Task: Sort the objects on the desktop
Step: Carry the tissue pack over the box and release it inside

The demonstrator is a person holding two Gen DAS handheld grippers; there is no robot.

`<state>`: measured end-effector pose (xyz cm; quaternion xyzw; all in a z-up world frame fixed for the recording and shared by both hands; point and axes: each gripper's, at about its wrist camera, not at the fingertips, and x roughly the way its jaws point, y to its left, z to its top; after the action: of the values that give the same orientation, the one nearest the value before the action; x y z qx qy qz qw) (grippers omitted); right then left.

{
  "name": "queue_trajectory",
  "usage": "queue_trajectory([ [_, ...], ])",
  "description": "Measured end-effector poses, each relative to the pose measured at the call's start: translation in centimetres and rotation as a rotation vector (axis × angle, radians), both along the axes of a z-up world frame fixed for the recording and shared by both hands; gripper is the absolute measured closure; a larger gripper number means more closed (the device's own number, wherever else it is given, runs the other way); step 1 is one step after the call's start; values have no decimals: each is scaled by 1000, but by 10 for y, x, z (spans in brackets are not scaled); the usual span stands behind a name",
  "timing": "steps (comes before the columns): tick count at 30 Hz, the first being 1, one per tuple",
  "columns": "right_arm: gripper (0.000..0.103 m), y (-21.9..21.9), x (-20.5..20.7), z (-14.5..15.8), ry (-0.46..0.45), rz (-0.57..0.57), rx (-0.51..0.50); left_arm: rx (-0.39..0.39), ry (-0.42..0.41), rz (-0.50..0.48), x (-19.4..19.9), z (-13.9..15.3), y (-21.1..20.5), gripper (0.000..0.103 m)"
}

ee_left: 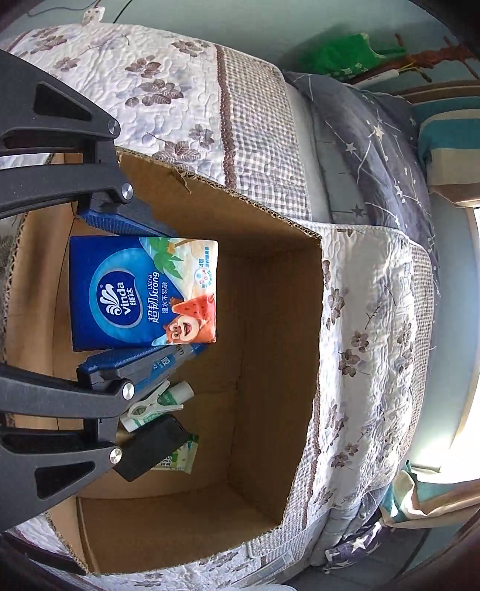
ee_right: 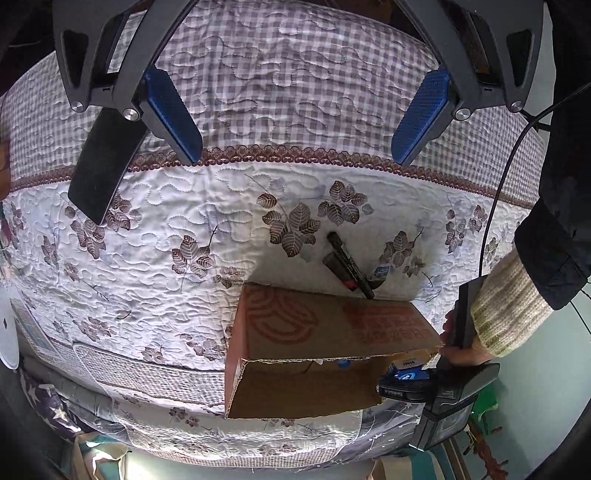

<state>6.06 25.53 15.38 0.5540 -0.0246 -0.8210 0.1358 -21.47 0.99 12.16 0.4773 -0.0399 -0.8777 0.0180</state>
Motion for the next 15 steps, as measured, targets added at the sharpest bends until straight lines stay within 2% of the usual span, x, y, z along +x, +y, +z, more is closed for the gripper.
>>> queue_trajectory([
  [5, 0, 1, -3, -7, -29, -3, -13, -20, -63, 22, -14, -25, -3, 0],
  [8, 0, 2, -3, -10, -41, -4, -21, -25, -73, 41, -15, -32, -7, 0],
  [13, 0, 1, -3, -14, -48, -3, -15, -12, -49, 25, -10, -27, -5, 0],
  [15, 0, 1, -4, -15, -48, -3, -7, -15, 13, 29, 2, -18, -4, 0],
])
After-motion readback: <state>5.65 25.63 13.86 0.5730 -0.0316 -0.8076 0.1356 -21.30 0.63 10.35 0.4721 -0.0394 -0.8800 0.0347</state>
